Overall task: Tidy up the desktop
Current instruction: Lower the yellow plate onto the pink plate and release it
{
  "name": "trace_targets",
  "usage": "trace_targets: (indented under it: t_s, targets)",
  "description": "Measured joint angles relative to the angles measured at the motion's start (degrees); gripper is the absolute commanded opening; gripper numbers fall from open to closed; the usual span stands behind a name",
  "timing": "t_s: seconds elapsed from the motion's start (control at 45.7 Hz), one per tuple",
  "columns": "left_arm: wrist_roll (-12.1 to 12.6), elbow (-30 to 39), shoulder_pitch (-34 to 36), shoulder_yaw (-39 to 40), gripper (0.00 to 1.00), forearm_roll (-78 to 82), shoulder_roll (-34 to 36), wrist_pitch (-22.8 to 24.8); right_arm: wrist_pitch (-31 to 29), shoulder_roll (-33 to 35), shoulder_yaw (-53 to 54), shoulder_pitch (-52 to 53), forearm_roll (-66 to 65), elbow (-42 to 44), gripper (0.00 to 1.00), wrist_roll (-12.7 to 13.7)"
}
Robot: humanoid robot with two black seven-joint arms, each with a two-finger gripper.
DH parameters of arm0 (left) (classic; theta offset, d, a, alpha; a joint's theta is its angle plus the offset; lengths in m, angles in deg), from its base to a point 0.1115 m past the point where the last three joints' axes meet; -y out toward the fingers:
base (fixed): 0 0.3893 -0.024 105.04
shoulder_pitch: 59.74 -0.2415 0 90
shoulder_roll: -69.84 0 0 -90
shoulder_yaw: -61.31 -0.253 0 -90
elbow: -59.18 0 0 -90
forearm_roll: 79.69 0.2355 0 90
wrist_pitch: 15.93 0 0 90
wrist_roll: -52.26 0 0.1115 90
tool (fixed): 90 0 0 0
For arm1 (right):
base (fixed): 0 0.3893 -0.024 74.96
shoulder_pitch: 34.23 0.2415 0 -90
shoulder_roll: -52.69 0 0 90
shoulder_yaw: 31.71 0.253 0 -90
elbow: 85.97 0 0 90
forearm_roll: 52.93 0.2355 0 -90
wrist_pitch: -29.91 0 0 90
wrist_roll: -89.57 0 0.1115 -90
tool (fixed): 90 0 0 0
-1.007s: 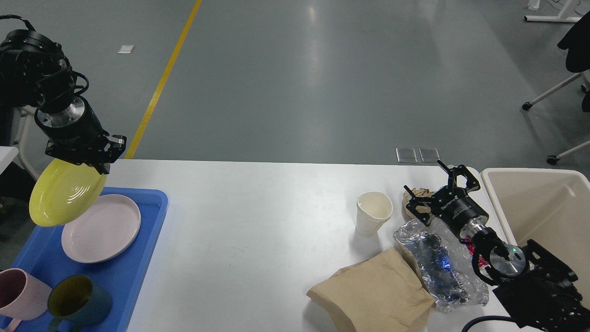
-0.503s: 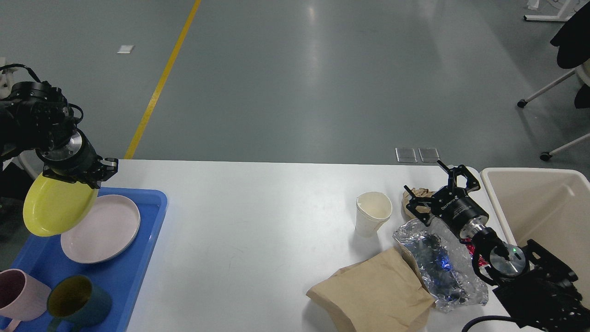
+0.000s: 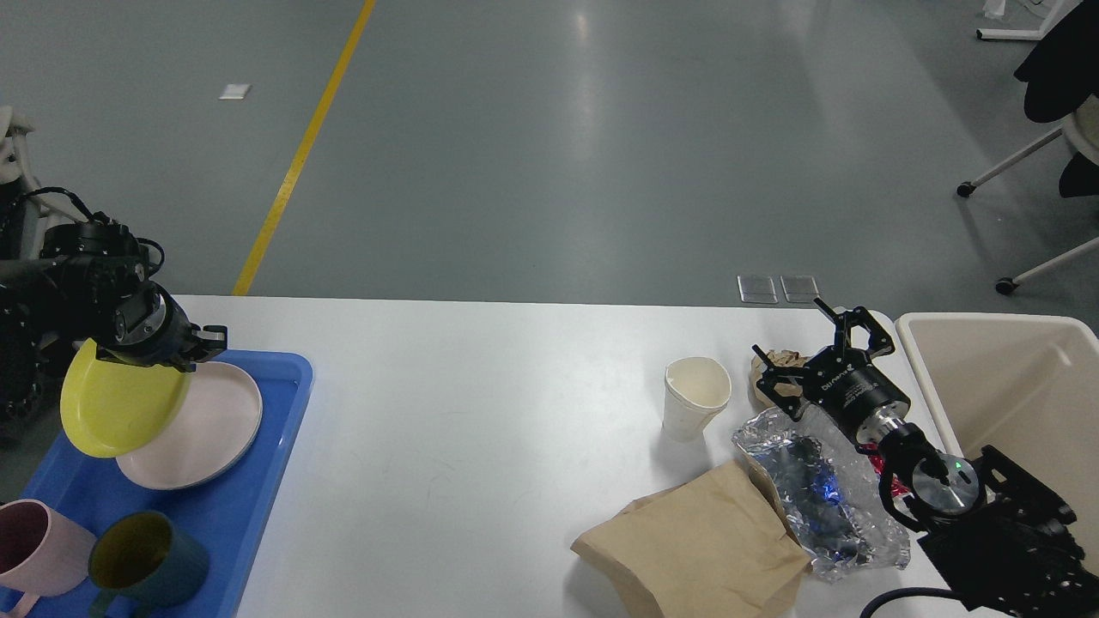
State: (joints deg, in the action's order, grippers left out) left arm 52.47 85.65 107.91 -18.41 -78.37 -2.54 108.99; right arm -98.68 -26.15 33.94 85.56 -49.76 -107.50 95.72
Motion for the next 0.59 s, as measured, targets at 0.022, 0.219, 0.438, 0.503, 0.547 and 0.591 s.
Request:
trace_targets:
  t_s: [0.022, 0.219, 0.438, 0.503, 0.547, 0.591]
  targets:
    - [0.12, -0.34, -0.58, 0.29, 0.0, 0.0, -0.21, -0.12, 0.0, 0.0, 0.0, 0.0, 0.0, 0.0, 1.0, 0.0]
    - [0.83, -2.79, -4.48, 2.86, 0.0, -0.01, -1.21, -0.61, 0.0, 0.0, 0.0, 0.0, 0.0, 0.0, 1.0, 0.0]
    - [0.86, -3.09, -5.35, 4.14, 0.0, -0.24, -2.59, -0.63, 0.0, 0.0, 0.0, 0.0, 0.0, 0.0, 1.0, 0.0]
    - [0.86, -3.09, -5.37, 4.16, 0.0, -0.36, -3.18, -0.63, 0.0, 0.0, 0.0, 0.0, 0.0, 0.0, 1.0, 0.0]
    - [0.86, -3.09, -5.37, 4.18, 0.0, -0.4, -3.33, -0.63, 0.0, 0.0, 0.0, 0.0, 0.0, 0.0, 1.0, 0.0]
    - [0.86, -3.09, -5.37, 4.23, 0.0, -0.43, -3.41, -0.63, 0.0, 0.0, 0.0, 0.0, 0.0, 0.0, 1.0, 0.0]
